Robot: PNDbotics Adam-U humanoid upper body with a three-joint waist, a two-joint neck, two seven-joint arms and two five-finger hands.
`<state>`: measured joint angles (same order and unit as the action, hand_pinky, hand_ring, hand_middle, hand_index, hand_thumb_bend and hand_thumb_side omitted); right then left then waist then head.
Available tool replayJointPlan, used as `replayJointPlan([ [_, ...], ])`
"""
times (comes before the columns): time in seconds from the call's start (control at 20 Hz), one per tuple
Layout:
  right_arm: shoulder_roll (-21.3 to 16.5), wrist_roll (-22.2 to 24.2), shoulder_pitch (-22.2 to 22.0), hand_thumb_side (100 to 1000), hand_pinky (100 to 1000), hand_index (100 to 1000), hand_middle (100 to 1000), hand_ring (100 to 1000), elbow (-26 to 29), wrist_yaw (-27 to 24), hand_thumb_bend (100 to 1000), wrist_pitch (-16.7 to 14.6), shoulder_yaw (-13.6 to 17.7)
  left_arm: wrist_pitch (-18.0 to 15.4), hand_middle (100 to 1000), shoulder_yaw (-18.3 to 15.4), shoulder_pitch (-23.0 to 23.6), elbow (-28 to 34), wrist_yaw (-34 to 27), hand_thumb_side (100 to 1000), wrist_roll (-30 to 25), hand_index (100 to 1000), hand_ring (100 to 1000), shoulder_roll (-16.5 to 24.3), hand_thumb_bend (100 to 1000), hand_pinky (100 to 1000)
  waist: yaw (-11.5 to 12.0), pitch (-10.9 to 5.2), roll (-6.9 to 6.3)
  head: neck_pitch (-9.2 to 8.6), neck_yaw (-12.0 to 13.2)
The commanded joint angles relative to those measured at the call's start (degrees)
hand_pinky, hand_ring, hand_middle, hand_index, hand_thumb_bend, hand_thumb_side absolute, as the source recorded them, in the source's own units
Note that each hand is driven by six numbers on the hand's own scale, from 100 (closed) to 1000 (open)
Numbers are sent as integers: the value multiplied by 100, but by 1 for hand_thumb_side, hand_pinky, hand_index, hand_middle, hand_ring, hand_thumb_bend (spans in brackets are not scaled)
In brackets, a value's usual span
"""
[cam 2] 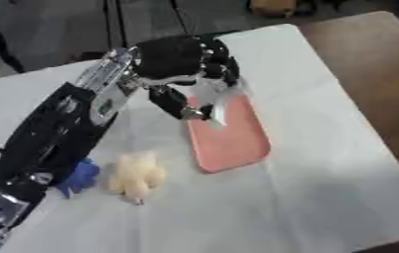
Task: Pick up objects on the table and place them in the box.
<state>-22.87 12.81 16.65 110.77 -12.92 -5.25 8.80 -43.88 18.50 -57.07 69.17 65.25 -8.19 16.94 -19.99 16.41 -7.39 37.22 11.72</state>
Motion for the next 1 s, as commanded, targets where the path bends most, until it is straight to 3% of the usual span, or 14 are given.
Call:
replayJointPlan([
  [0.05, -55, 27, 74, 769, 547, 714, 808, 524, 94, -23, 100, -18, 28, -36, 717, -14, -33, -93, 311, 261, 103, 423, 751, -31, 100, 838, -19, -68, 54, -75, -5],
  [0.5, -28, 44, 96, 770, 547, 714, 808, 524, 102, -14, 100, -23, 32, -26, 724, -23, 26, -306, 955, 250, 892, 440, 750, -193, 100, 835, -61, -1, 46, -99, -32],
  [0.7, -20, 54, 100, 771, 547, 714, 809, 524, 103, -9, 100, -22, 33, -27, 745, 57, 66, -268, 1359, 251, 1217, 525, 760, -213, 152, 839, -61, 10, 40, -106, -44],
  [0.75, -19, 55, 99, 771, 547, 714, 809, 524, 103, -8, 100, -22, 35, -41, 764, 68, 75, -277, 1457, 267, 1267, 611, 774, -214, 234, 849, -61, 10, 40, -107, -47],
  [0.9, -20, 56, 94, 771, 547, 715, 809, 524, 102, -8, 100, -25, 38, -139, 779, 102, 104, -334, 1747, 278, 1253, 665, 786, -205, 254, 855, -57, 8, 45, -113, -58],
  [1.0, -23, 57, 88, 771, 547, 715, 809, 524, 100, -7, 100, -26, 41, -286, 808, 139, 119, -397, 1891, 301, 1118, 751, 815, -181, 256, 877, -52, 5, 45, -120, -64],
])
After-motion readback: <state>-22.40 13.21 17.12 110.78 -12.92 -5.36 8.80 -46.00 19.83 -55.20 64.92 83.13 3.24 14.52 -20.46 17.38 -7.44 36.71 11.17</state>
